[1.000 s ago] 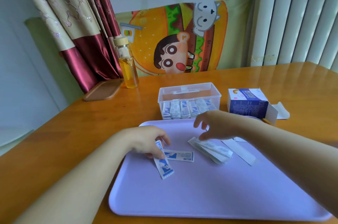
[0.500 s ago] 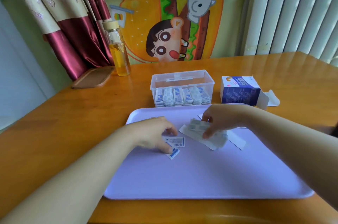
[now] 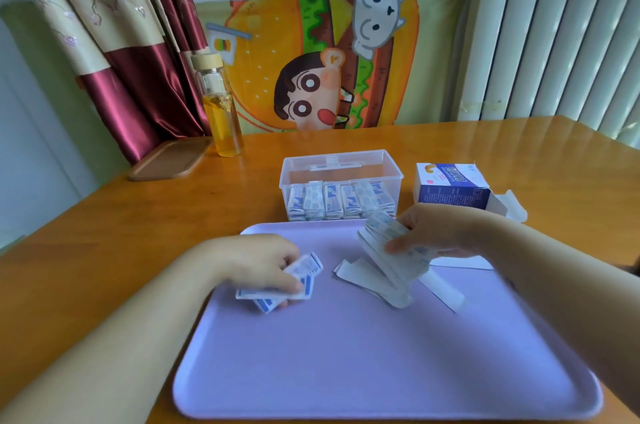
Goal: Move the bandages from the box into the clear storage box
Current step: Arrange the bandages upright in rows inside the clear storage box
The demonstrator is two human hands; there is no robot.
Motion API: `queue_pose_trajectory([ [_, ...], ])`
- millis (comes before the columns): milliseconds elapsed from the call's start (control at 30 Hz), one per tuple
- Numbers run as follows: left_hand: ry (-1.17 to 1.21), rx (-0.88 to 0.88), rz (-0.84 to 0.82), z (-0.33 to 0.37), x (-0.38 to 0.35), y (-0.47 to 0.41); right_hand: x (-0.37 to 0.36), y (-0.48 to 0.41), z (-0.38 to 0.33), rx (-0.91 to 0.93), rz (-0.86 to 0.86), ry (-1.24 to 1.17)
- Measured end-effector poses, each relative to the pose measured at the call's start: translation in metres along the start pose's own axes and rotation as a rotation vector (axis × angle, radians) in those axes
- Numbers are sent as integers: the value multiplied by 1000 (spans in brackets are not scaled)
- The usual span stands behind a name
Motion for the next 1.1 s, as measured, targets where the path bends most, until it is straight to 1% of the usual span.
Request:
queue_pose_trajectory([
  [33, 273, 4, 43, -4, 2, 1, 2, -2, -1, 11, 28, 20],
  [67, 523, -1, 125, -6, 6, 0, 4, -3, -1, 23, 48, 32],
  [100, 717, -5, 241, -9, 10, -1, 5, -4, -2, 27, 60, 34],
  [167, 1019, 16, 456, -15, 11, -9, 7, -8, -3, 18, 69, 24],
  [200, 1149, 21, 524, -16, 9, -13, 7, -9, -3, 13, 71, 28],
  [267, 1346, 9, 580, -15, 7, -21, 8, -11, -4, 8, 77, 37],
  [400, 1576, -34, 623, -14, 5, -27, 9, -15, -1, 5, 58, -72],
  [500, 1665, -62, 598, -14, 1, -29, 9, -17, 3, -4, 62, -103],
  [600, 1699, -68, 565, -17, -3, -29, 8, -17, 7, -33, 60, -174],
  [667, 1653, -72, 550, -21, -3, -28, 9, -17, 9, -46, 39, -254],
  [733, 1550, -71, 536, -25, -3, -27, 6, -15, 8, -54, 13, -300],
  [833, 1437, -77, 540, -27, -3, -26, 1, -16, 4, -56, -9, -260],
  [933, 1387, -88, 553, -25, 0, -24, 1, -18, 3, -73, 10, -232],
  [1100, 1336, -74, 564, -29, -2, -23, 1, -15, 0, -27, 12, -232],
])
Point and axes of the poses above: each hand's wrist, its own y-axis away from the middle knuckle, its own x-axis out of the back of the hand, z = x × y, the point moved 4 cm from there along -y, towards the middle knuckle, and after that the axes turned 10 degrees about -x, right-handed, at the moved point
